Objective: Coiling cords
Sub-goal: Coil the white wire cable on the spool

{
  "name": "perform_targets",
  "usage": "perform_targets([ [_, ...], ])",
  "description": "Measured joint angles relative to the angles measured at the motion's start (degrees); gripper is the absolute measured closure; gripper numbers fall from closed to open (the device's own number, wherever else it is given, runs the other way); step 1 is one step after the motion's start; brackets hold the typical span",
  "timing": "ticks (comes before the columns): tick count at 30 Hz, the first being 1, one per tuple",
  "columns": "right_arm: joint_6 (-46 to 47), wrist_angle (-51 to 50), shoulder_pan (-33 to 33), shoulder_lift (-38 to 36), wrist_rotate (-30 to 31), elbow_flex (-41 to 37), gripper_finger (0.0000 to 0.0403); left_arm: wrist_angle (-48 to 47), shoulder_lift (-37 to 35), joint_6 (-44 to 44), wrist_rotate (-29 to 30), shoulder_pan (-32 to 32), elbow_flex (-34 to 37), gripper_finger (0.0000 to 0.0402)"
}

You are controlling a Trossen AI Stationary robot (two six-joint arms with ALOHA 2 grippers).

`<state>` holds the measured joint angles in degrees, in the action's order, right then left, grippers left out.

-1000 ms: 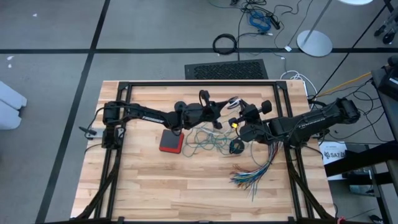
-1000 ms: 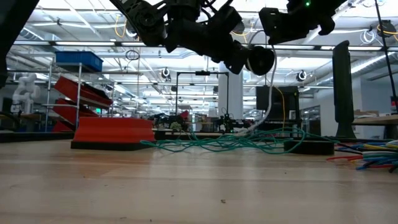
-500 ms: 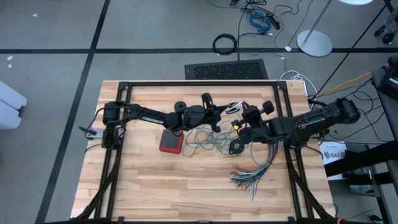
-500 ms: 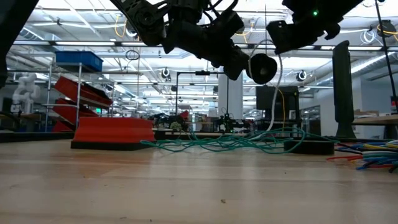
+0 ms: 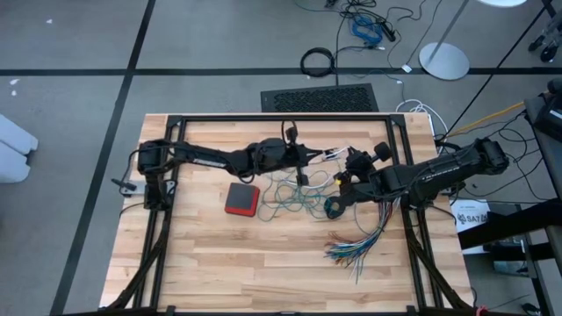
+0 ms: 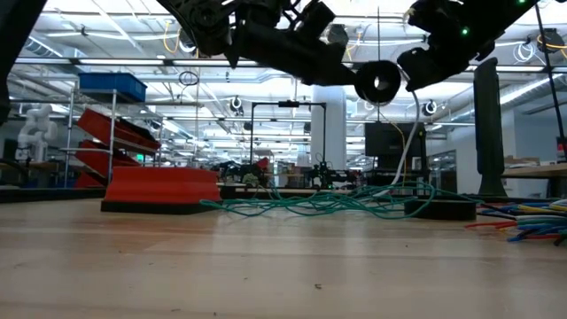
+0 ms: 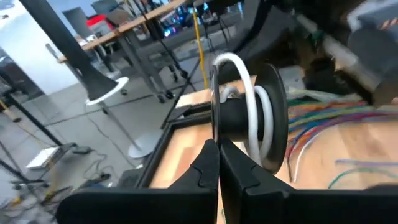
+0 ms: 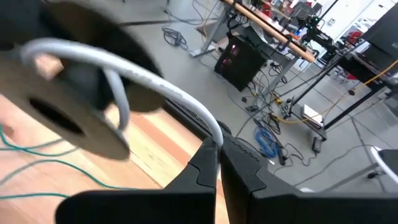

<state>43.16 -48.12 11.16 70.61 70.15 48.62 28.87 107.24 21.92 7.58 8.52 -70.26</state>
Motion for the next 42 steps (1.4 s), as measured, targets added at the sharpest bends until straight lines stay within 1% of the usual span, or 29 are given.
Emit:
perform_targets([
  [2,1.21,-1.71,0.19,0.00,0.07,-0.02,0.0403,-0.07,-0.47,-1.58,-2.29,0.59,0.00,0.0401],
  [4,1.63,-2.45,0.20,0.00,0.15,-0.02,0.0403,0.26,-0.76,-3.28,-5.76,1.09,0.00,0.0401],
  [8,1.16,-3.05,0.30,0.00,0.26,-0.02,0.0403,1.03,-1.01,-5.99,-8.48,1.72,0.00,0.0401],
  [12,-0.67,-3.03,1.68,0.00,1.14,-0.02,0.0403,3.07,-1.01,-9.55,-12.41,2.55,0.00,0.0401],
  [16,-2.07,-3.08,4.34,0.00,3.51,-0.02,0.0403,6.84,-1.01,-13.05,-17.23,3.52,0.00,0.0401],
  [21,-1.71,-3.21,8.43,-0.02,9.31,-0.88,0.0396,11.65,-1.01,-17.52,-21.72,4.42,0.00,0.0401],
  [24,1.10,-3.12,10.19,-0.02,12.11,-2.10,0.0385,13.54,-1.01,-18.77,-22.99,4.60,0.00,0.0401],
  [32,10.74,-1.24,12.31,0.00,15.34,-6.33,0.0367,20.13,-1.03,-22.64,-26.25,4.58,0.00,0.0401],
  [36,11.30,2.01,12.20,0.00,15.65,-7.89,0.0363,21.59,-1.05,-23.20,-27.05,4.58,-0.02,0.0401],
  [42,8.51,9.49,12.07,0.00,16.51,-10.19,0.0362,23.67,-1.05,-24.69,-27.38,4.56,-0.02,0.0401],
])
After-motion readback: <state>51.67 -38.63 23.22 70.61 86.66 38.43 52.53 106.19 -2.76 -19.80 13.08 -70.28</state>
